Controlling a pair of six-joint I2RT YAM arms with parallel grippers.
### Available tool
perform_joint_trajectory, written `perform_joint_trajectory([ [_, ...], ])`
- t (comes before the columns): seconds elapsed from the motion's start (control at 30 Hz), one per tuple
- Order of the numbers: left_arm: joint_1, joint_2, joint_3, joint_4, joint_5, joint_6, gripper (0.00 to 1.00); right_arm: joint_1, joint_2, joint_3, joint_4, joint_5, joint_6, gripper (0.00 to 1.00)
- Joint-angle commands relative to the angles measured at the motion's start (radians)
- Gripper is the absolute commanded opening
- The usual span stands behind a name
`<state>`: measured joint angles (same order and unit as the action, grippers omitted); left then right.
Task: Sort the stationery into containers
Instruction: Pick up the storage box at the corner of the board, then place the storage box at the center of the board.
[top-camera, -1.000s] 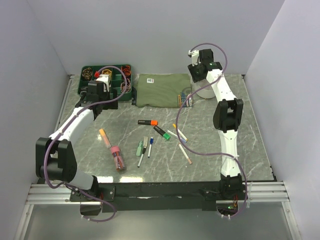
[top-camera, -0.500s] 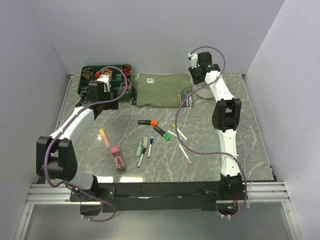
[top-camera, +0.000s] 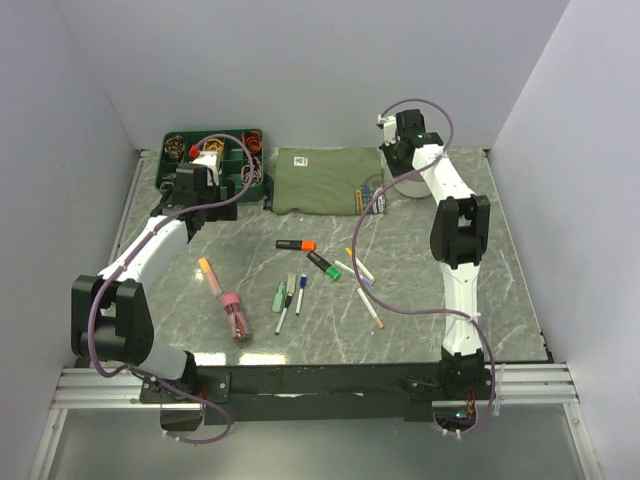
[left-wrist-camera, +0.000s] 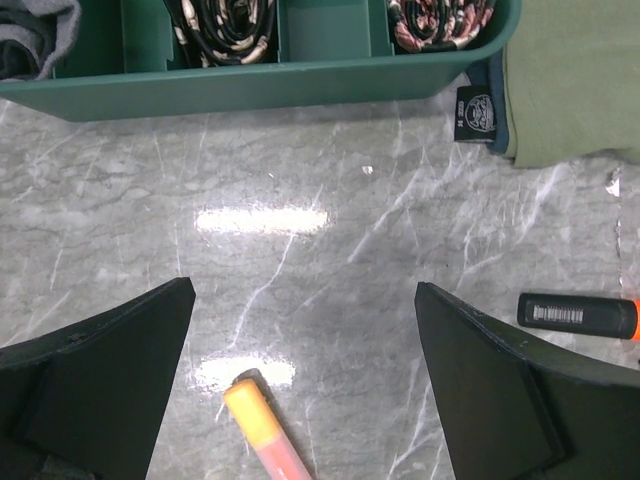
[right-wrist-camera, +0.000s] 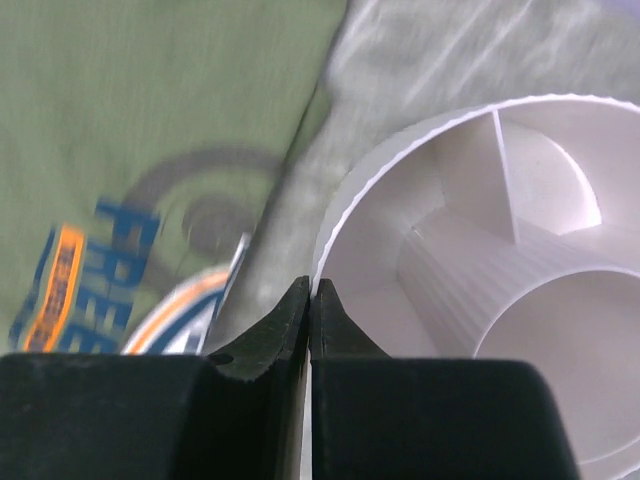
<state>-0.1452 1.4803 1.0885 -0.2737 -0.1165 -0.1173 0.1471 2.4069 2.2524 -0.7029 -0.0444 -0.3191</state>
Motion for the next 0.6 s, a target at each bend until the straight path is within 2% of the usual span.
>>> perform_joint_trajectory([
  [0.0, 0.002, -0.080, -0.041, 0.051, 0.028, -0.010, 0.99, 0.003, -0.212, -0.091, -0.018, 0.020, -0.021, 0.00],
  [0.1, 0.002, -0.107, -0.064, 0.070, 0.034, -0.010, 0.99, 0.008, -0.327, -0.194, -0.036, -0.008, -0.026, 0.00],
  [0.23, 0.001, -0.132, -0.084, 0.085, 0.041, -0.008, 0.99, 0.025, -0.509, -0.348, -0.079, -0.119, -0.055, 0.00],
  [0.4, -0.010, -0.152, -0.098, 0.093, 0.057, 0.004, 0.99, 0.077, -0.666, -0.597, -0.133, -0.178, -0.107, 0.00],
  [0.57, -0.022, -0.160, -0.095, 0.096, 0.049, 0.002, 0.99, 0.127, -0.819, -0.833, -0.057, -0.184, -0.057, 0.00],
])
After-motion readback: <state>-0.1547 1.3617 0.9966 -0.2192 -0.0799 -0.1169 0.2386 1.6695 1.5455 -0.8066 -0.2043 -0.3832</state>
